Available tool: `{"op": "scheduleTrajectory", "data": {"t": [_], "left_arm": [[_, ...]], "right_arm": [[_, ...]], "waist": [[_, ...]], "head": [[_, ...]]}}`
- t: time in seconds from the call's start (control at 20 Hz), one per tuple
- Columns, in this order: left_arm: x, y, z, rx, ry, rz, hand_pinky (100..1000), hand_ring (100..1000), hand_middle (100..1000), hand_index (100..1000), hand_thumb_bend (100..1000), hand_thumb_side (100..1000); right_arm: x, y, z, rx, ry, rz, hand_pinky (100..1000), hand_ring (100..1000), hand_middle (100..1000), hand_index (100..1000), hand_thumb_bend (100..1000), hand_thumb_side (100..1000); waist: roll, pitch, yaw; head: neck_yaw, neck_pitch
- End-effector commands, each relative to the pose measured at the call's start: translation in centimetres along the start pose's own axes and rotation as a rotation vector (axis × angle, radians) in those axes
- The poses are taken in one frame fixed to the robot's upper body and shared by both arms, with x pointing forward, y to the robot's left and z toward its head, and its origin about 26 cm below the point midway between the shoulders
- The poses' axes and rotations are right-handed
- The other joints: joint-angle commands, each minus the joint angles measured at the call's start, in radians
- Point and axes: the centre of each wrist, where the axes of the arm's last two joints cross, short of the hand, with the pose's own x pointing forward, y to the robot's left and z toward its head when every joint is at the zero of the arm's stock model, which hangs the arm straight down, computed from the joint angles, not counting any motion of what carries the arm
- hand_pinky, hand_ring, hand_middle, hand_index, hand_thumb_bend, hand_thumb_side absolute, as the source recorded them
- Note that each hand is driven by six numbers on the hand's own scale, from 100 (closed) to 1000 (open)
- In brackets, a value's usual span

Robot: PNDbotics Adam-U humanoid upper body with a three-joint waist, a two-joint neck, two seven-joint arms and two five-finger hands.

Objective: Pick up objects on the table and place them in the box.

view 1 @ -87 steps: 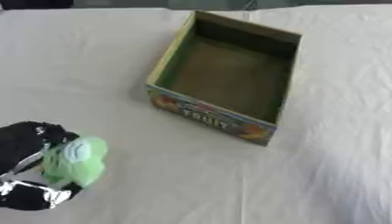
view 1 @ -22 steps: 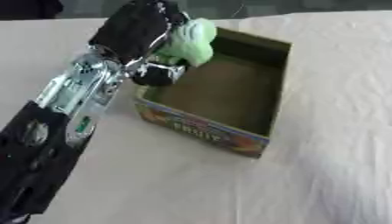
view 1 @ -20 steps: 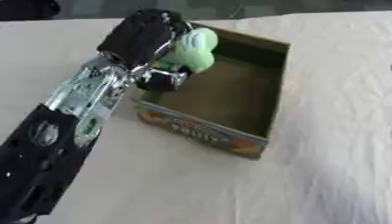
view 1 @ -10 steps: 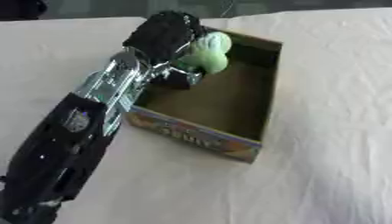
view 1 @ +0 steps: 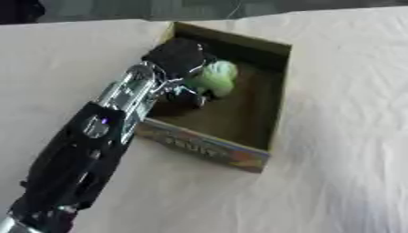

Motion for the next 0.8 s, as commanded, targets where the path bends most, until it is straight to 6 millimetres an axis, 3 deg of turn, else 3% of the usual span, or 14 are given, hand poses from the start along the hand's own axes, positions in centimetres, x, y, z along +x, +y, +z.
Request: {"op": "scheduleTrajectory", "data": {"t": [0.05, 0.1, 0.15, 0.2, 0.25, 0.35, 0.55, 0.8], "left_arm": [[-0.4, 0.8, 0.0, -0.001, 0.002, -0.017, 853, 848, 742, 901, 223, 668], [-0.4, 0.8, 0.1, 0.000, 0.002, -0.017, 855, 849, 743, 906, 256, 690], [-0.4, 0.9, 0.2, 0.002, 0.003, -0.017, 860, 854, 751, 932, 563, 876], [-0.4, 1.0, 0.3, 0.007, 0.003, -0.015, 861, 854, 752, 936, 632, 908], [-0.4, 1.1, 0.4, 0.011, 0.003, -0.014, 868, 861, 760, 947, 861, 980], [-0.3, 1.1, 0.8, 0.018, 0.001, -0.020, 869, 865, 761, 942, 1000, 1000], [-0.6, 2.1, 1.8, 0.092, 0.046, -0.030, 863, 855, 752, 915, 1000, 1000], [-1.4, 5.5, 4.2, 0.276, 0.105, -0.049, 861, 848, 745, 888, 840, 998]], "right_arm": [[0.4, -0.3, -0.3, -0.003, -0.017, 0.003, 710, 765, 689, 827, 100, 506], [0.4, -0.3, -0.3, -0.003, -0.016, 0.004, 710, 765, 689, 827, 100, 506], [0.4, -0.3, -0.3, -0.003, -0.015, 0.004, 710, 765, 689, 827, 100, 506], [0.4, -0.3, -0.3, -0.003, -0.015, 0.005, 710, 765, 689, 827, 100, 506], [0.4, -0.3, -0.3, -0.003, -0.014, 0.005, 710, 765, 689, 827, 100, 507], [0.3, -0.4, -0.3, -0.004, -0.012, 0.009, 710, 765, 688, 827, 100, 506], [0.3, -0.5, -0.2, -0.005, -0.011, 0.017, 710, 765, 688, 827, 100, 506], [0.2, -0.7, -0.2, -0.004, -0.009, 0.029, 711, 765, 688, 827, 100, 507]], "waist": [[-0.003, -0.020, 0.002], [-0.003, -0.020, 0.003], [-0.003, -0.020, 0.004], [-0.003, -0.020, 0.005], [-0.003, -0.020, 0.007], [-0.003, -0.020, 0.011], [-0.003, -0.021, 0.021], [-0.002, -0.024, 0.036]], "head": [[-0.001, -0.009], [-0.002, -0.008], [-0.002, -0.006], [-0.002, -0.005], [-0.003, -0.004], [-0.007, -0.002], [-0.015, 0.003], [-0.027, 0.012]]}}
